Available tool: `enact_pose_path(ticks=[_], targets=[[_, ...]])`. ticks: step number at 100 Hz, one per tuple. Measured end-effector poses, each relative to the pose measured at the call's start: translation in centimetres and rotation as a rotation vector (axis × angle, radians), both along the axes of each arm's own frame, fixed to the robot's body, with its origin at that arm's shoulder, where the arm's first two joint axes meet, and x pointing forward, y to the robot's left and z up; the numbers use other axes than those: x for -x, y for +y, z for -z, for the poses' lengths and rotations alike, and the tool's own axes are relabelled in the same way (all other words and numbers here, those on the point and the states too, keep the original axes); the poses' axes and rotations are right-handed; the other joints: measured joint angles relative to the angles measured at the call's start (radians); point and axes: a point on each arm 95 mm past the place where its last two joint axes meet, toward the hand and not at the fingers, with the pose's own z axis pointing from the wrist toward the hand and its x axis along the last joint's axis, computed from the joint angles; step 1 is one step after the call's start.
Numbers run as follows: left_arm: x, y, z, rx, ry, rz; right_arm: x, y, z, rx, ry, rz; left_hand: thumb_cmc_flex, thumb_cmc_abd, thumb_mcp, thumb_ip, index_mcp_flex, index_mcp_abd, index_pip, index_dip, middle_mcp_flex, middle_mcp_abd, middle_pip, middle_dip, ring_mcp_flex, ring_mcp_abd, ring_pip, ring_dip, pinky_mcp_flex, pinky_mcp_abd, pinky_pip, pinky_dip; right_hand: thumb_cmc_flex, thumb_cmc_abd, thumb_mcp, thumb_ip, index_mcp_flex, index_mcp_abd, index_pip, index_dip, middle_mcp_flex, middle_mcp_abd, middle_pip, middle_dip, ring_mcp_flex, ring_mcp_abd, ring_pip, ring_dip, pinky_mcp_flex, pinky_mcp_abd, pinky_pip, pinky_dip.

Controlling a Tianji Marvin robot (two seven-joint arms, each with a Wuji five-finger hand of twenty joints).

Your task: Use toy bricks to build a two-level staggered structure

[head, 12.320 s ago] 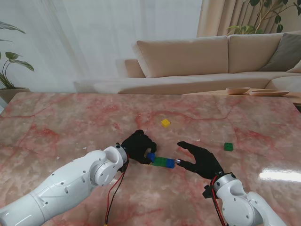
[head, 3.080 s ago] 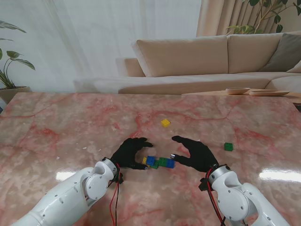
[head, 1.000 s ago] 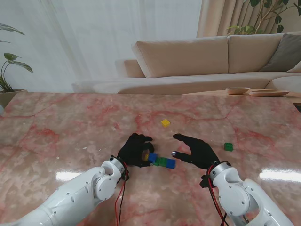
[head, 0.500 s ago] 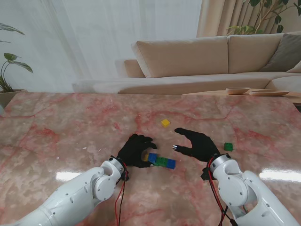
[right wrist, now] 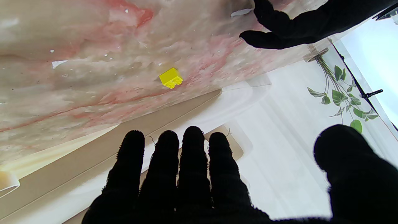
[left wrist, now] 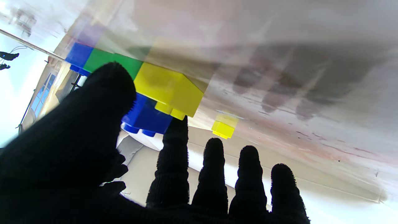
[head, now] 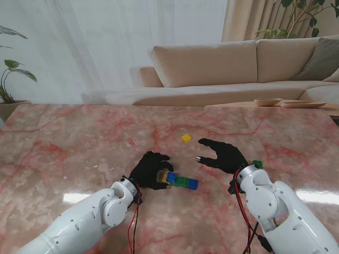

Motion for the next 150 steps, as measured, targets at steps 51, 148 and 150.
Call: enact_pose_path(ticks=[51,148,150], targets=[[0.3,0.4,-0.1,-0.034,-0.013,0.0,-3.8,1.0,-1.0,0.143,0.009,0.007,0.024,0.003,0.022,0.012,0.03,-0.029,0.125,0.111,0.0,0.0,0.008,0.0,0.0,0.0,0.0,0.0,0.0,0.0,0.0,0.0,0.0,-0.027,0.02,0.0,0.024,-0.017,0.025,0.003,0.021,-0.006,0.05,0.042,0.045,0.0,0.031,0.02,0.011,0.0,0.019,0.0],[0.0,0.2,-0.1,-0.036,-0.003,0.004,-13.4,3.6,2.4,0.432,0.062,-0.137,0.024,0.011,0.023,0.012,0.031,-0.029,0.119,0.112,0.0,0.0,0.009,0.0,0.0,0.0,0.0,0.0,0.0,0.0,0.0,0.0,0.188,-0.162,0.068,0.0,-0.172,0.011,-0.149,0.117,-0.306,-0.015,0.101,0.257,-0.179,-0.022,0.354,0.228,-0.069,0.001,0.1,0.15],[0.0,0.2,-0.1,-0.036,-0.004,0.004,-13.6,3.6,2.5,0.432,0.068,-0.139,0.024,0.011,0.023,0.012,0.031,-0.029,0.119,0.112,0.0,0.0,0.009,0.0,0.0,0.0,0.0,0.0,0.0,0.0,0.0,0.0,0.188,-0.162,0.071,0.0,-0.172,0.012,-0.149,0.117,-0.306,-0.015,0.091,0.256,-0.179,-0.022,0.345,0.219,-0.069,0.001,0.1,0.15]])
